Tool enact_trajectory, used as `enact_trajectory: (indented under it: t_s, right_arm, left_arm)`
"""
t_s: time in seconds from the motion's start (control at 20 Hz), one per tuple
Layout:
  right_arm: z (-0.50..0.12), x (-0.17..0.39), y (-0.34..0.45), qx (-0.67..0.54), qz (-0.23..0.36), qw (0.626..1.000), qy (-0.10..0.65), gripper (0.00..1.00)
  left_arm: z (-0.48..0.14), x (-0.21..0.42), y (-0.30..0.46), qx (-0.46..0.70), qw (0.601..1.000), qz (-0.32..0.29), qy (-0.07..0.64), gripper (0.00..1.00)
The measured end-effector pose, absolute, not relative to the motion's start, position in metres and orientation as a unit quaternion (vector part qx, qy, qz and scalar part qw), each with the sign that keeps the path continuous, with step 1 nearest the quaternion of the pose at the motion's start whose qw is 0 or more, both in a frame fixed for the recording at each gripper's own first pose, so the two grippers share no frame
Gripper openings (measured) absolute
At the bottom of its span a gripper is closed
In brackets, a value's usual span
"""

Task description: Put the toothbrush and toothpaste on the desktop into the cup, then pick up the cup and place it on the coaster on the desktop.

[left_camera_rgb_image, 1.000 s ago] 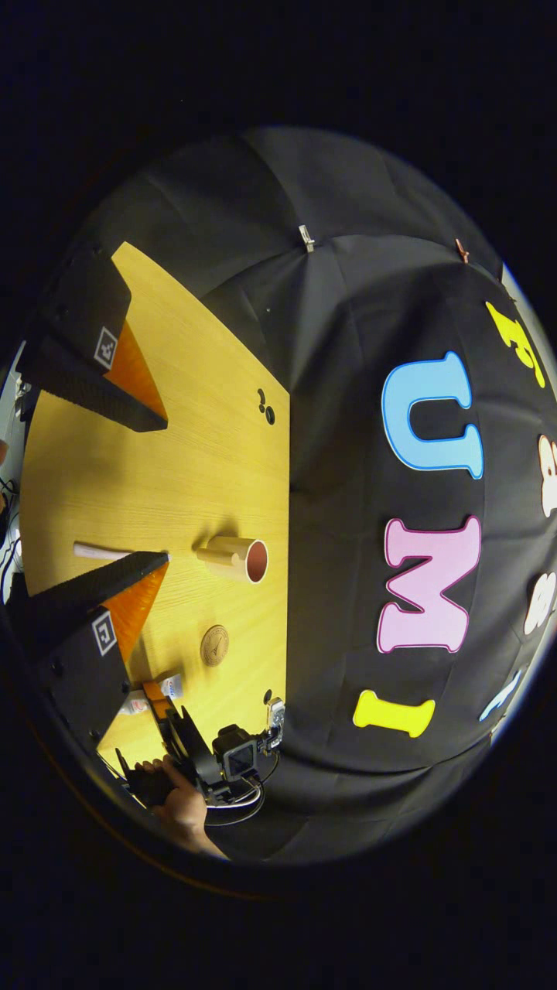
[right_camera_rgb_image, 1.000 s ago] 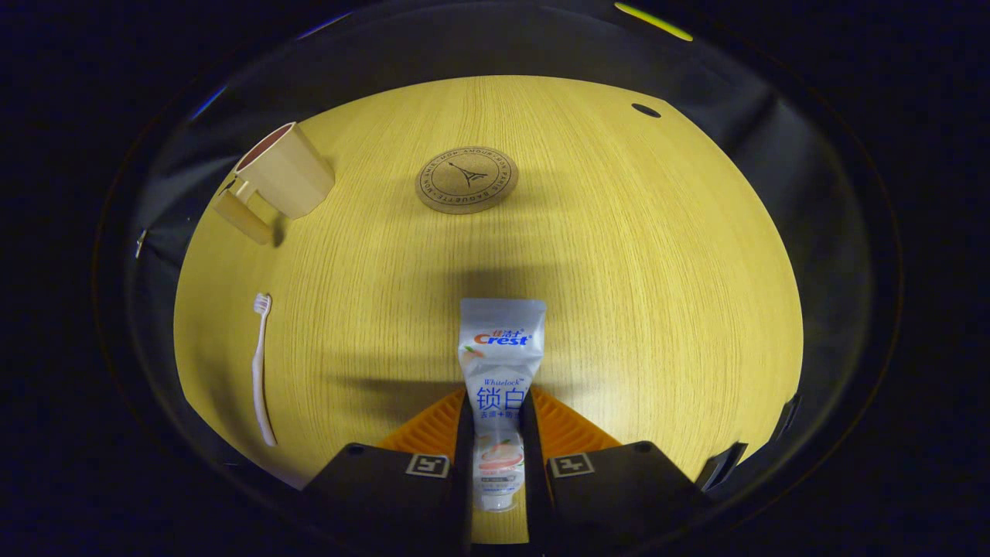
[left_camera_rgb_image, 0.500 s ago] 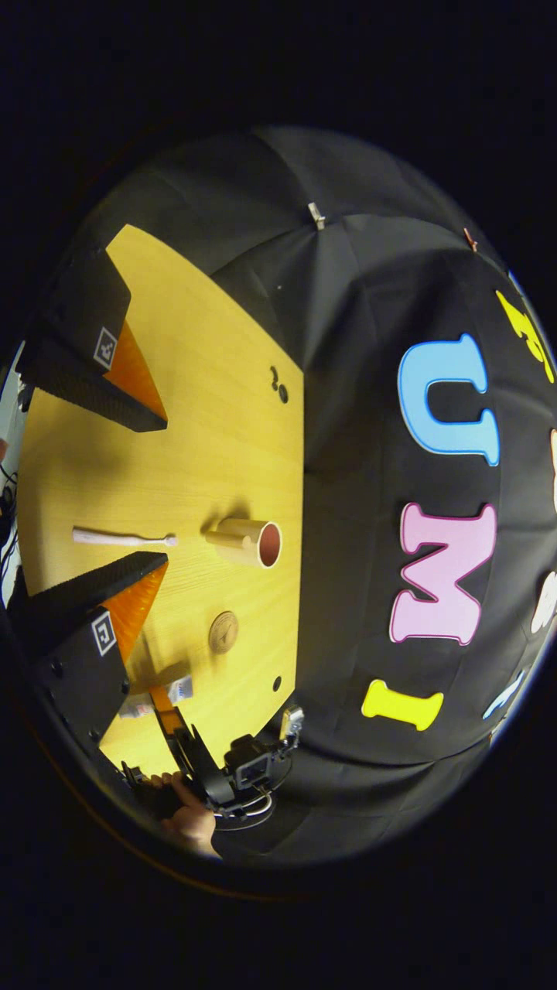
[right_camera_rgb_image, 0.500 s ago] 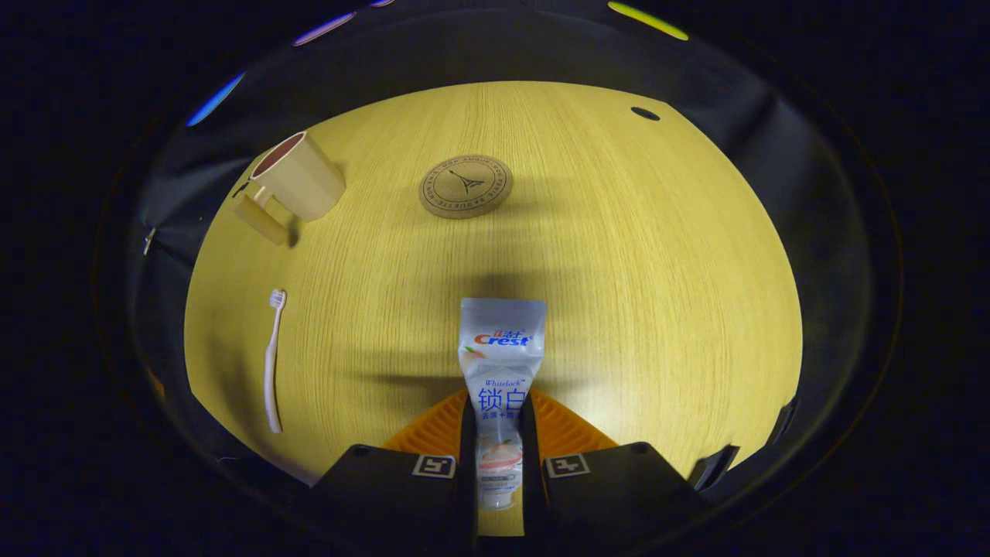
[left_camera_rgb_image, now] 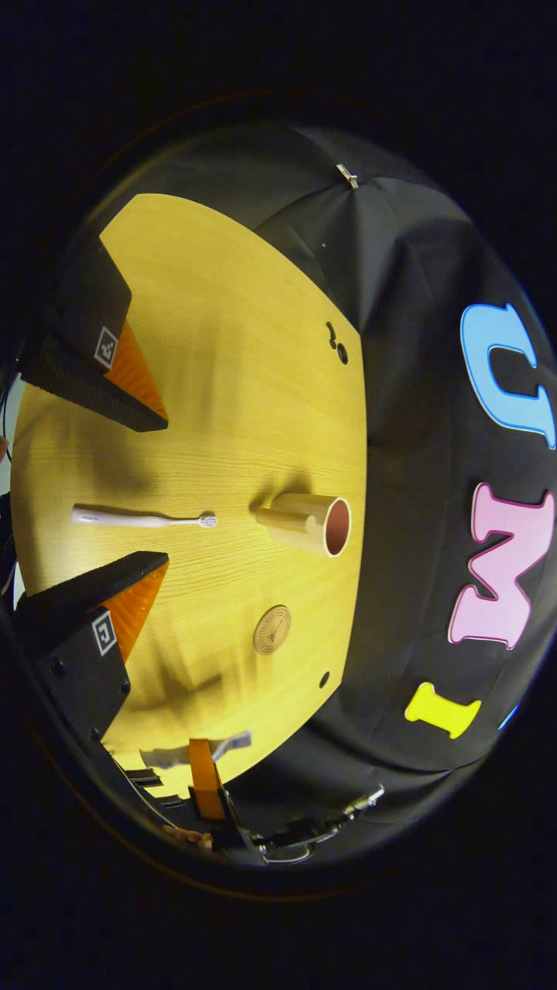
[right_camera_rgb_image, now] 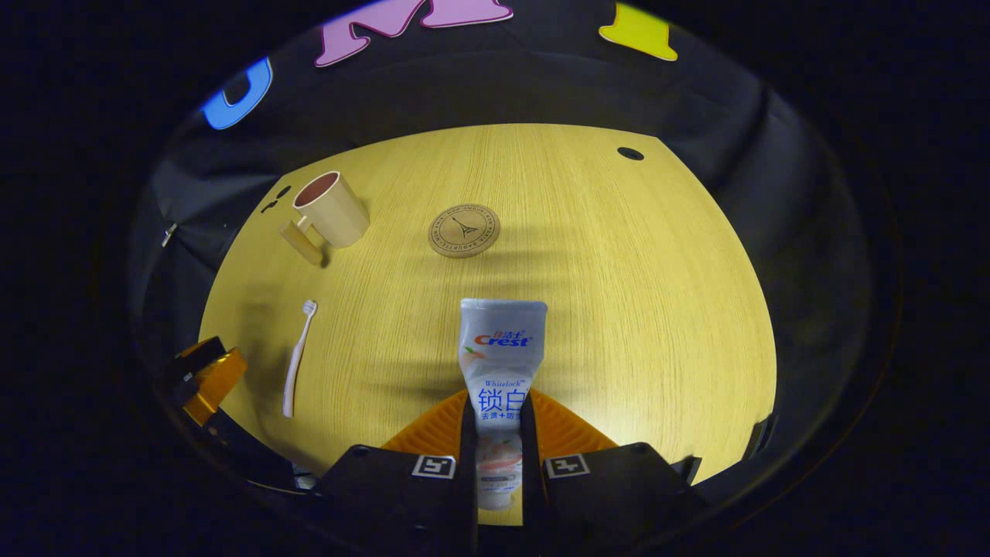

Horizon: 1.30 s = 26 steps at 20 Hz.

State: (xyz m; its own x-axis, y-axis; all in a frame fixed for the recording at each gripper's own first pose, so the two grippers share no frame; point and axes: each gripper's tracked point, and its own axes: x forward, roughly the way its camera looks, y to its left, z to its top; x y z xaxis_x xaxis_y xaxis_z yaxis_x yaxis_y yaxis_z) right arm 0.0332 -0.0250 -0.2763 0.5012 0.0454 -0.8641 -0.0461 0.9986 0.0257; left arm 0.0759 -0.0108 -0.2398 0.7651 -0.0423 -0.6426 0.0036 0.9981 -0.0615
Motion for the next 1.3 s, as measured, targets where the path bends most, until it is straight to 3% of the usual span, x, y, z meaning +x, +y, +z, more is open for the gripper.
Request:
enact_trajectory:
  t_s: [0.35, 0.85, 1.05, 1.1, 1.15, 1.2, 1.25, 1.3]
  right_arm:
    - [-0.269, 0.008, -0.056, -0.017, 0.050, 0.867, 0.495, 0.27]
    - [-0.268, 0.002, -0.065, -0.013, 0.087, 0.869, 0.487, 0.27]
    - [-0.261, 0.010, -0.070, -0.012, 0.098, 0.873, 0.477, 0.27]
    - [-0.261, 0.015, -0.070, -0.014, 0.102, 0.874, 0.474, 0.27]
    - [-0.263, 0.020, -0.069, -0.016, 0.105, 0.876, 0.470, 0.27]
    - [-0.261, 0.023, -0.067, -0.016, 0.108, 0.878, 0.466, 0.27]
    - [-0.260, 0.027, -0.067, -0.017, 0.112, 0.880, 0.462, 0.27]
    - [-0.258, 0.031, -0.066, -0.020, 0.116, 0.881, 0.458, 0.27]
  left_arm:
    - [-0.299, 0.094, -0.016, -0.019, 0.903, 0.011, 0.429, 0.97]
    - [-0.316, 0.104, -0.021, -0.021, 0.885, 0.025, 0.465, 0.94]
    - [-0.319, 0.103, -0.025, -0.011, 0.866, 0.006, 0.500, 0.81]
    - [-0.319, 0.103, -0.025, -0.006, 0.862, 0.001, 0.506, 0.67]
    - [-0.319, 0.103, -0.027, -0.001, 0.858, -0.005, 0.514, 0.66]
    - [-0.320, 0.103, -0.029, 0.002, 0.853, -0.011, 0.522, 0.54]
    - [-0.320, 0.104, -0.029, 0.005, 0.848, -0.015, 0.529, 0.49]
    - [-0.320, 0.104, -0.030, 0.007, 0.844, -0.016, 0.536, 0.34]
